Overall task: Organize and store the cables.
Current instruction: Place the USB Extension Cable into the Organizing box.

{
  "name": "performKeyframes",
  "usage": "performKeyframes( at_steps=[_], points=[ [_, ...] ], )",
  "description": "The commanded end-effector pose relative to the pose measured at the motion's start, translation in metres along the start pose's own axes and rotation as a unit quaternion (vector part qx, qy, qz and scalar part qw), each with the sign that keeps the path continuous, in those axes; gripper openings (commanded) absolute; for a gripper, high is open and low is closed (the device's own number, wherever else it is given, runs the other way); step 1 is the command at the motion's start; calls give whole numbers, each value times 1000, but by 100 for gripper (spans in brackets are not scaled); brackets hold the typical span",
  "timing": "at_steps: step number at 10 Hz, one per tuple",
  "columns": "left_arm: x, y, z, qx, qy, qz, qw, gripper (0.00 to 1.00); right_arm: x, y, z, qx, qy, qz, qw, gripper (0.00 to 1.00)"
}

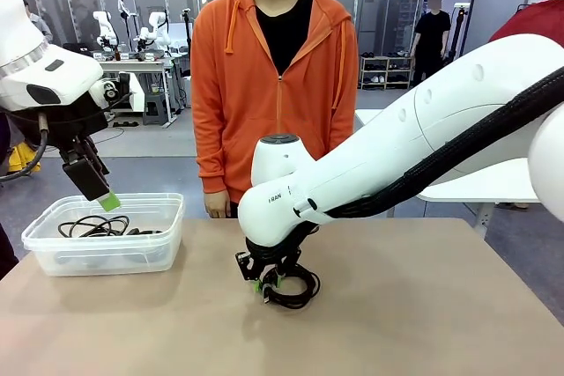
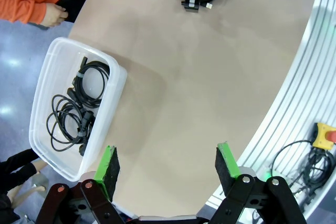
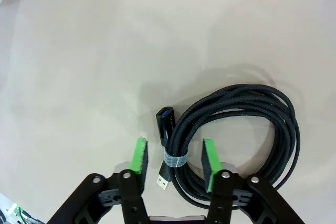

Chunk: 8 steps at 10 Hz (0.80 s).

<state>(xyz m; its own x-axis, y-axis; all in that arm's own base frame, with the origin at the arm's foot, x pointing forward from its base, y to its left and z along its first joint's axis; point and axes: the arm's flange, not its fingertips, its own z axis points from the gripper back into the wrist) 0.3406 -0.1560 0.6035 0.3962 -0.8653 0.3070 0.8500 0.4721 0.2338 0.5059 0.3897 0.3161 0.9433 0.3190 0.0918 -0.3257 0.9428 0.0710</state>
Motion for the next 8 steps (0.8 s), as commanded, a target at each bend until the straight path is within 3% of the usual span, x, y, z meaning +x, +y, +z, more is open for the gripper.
performKeyframes(
  at_steps=[1, 2, 6, 8],
  points=[
    [1, 1, 3, 4, 8, -1, 1000, 93, -4, 0, 5, 0, -8, -9, 1000, 89],
    [1, 1, 3, 4, 8, -1, 1000, 93, -8, -3, 12, 4, -13, -1, 1000, 99],
    [1, 1, 3, 4, 8, -1, 1000, 93, -30, -33, 89, -4, -41, 41, 998, 100],
    [1, 1, 3, 4, 8, -1, 1000, 93, -45, -62, 138, 40, -39, 68, 996, 100]
  ],
)
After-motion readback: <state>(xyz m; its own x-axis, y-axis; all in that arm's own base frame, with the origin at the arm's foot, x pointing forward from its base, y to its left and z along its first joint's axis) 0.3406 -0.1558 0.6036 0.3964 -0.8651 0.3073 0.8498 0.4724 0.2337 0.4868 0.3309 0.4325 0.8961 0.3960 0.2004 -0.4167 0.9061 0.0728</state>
